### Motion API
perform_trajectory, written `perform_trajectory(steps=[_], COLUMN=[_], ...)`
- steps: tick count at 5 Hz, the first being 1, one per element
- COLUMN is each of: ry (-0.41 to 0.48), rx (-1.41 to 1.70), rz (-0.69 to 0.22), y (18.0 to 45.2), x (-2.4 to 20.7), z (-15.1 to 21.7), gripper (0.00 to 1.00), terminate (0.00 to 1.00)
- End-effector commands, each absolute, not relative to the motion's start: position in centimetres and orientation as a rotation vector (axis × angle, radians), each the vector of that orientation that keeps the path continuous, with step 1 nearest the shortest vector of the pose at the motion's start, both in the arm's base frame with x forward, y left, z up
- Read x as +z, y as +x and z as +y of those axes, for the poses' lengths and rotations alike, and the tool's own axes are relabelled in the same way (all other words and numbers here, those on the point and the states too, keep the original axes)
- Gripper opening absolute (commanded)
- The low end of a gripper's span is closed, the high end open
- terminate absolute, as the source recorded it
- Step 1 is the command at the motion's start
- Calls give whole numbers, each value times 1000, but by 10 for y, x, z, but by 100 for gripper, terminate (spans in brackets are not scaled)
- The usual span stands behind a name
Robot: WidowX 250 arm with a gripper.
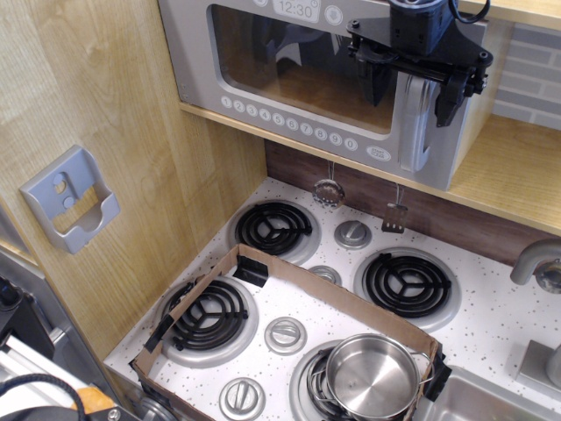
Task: Open microwave
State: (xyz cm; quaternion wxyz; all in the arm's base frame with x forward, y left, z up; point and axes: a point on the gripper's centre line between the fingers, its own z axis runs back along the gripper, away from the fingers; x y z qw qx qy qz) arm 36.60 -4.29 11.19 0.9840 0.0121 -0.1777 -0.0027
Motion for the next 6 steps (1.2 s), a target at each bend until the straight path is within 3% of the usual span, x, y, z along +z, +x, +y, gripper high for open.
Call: perform_trajectory(steps=[1, 5, 6], ry=[21, 7, 11], rx=[3, 108, 121], rz=[-408, -308, -282], y=[373, 331, 324], x=[125, 125, 128], z=[-42, -40, -45], gripper=[0, 0, 100], terminate=[0, 0, 0])
